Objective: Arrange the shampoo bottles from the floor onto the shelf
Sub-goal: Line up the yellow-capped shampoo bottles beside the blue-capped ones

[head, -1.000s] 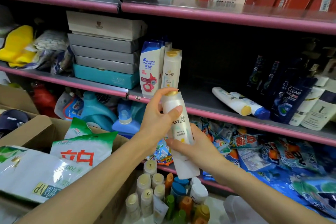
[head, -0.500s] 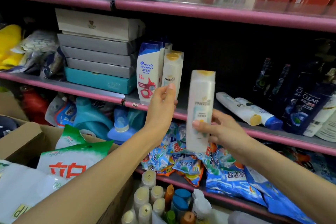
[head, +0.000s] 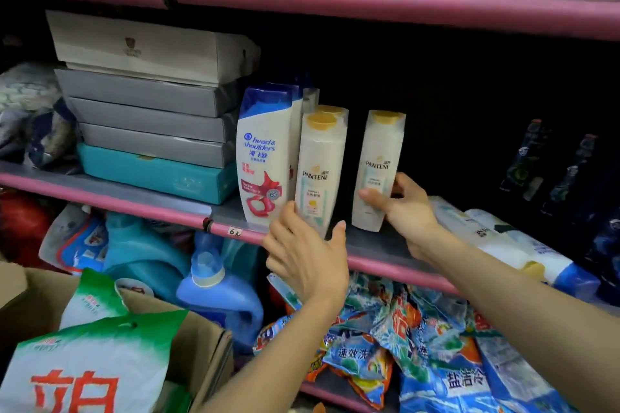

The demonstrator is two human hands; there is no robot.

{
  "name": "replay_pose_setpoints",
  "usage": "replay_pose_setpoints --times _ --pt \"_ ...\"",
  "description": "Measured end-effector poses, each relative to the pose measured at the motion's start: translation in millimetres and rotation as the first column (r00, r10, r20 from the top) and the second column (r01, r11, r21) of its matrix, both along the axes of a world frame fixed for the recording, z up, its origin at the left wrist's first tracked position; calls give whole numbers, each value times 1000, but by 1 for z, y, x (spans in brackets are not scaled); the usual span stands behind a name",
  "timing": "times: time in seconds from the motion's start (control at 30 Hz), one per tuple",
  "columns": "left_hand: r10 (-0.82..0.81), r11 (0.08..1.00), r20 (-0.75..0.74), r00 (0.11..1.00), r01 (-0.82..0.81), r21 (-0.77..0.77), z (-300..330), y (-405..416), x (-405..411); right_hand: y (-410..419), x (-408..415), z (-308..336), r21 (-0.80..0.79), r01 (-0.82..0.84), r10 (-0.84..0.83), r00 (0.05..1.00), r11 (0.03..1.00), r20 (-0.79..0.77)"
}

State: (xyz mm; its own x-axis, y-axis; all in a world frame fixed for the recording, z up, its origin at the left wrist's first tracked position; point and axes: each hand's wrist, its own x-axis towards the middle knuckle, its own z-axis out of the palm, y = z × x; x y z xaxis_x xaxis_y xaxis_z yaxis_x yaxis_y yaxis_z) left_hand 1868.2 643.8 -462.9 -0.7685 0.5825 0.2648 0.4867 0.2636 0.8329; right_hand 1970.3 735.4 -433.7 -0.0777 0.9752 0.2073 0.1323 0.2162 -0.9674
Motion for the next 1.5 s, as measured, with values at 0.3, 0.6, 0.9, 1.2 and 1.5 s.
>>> replay_pose_setpoints --times 0.3,0.6,0.9,1.2,1.5 --pt "134 990 11 991 -135 35 -18 20 3 27 -7 -27 25 -19 13 973 999 230" --pt "132 991 -19 991 -132 39 -19 19 4 49 -37 -29 -40 -75 79 992 996 100" --pt "127 991 -43 991 -126 41 -17 16 5 57 -42 -38 -31 -80 86 941 996 327" --pt "156 987 33 987 -157 31 -20 15 8 57 -42 -40 -20 -71 74 923 997 378" --pt "147 987 26 989 -149 68 -21 16 9 58 -43 -42 6 -72 63 906 997 418"
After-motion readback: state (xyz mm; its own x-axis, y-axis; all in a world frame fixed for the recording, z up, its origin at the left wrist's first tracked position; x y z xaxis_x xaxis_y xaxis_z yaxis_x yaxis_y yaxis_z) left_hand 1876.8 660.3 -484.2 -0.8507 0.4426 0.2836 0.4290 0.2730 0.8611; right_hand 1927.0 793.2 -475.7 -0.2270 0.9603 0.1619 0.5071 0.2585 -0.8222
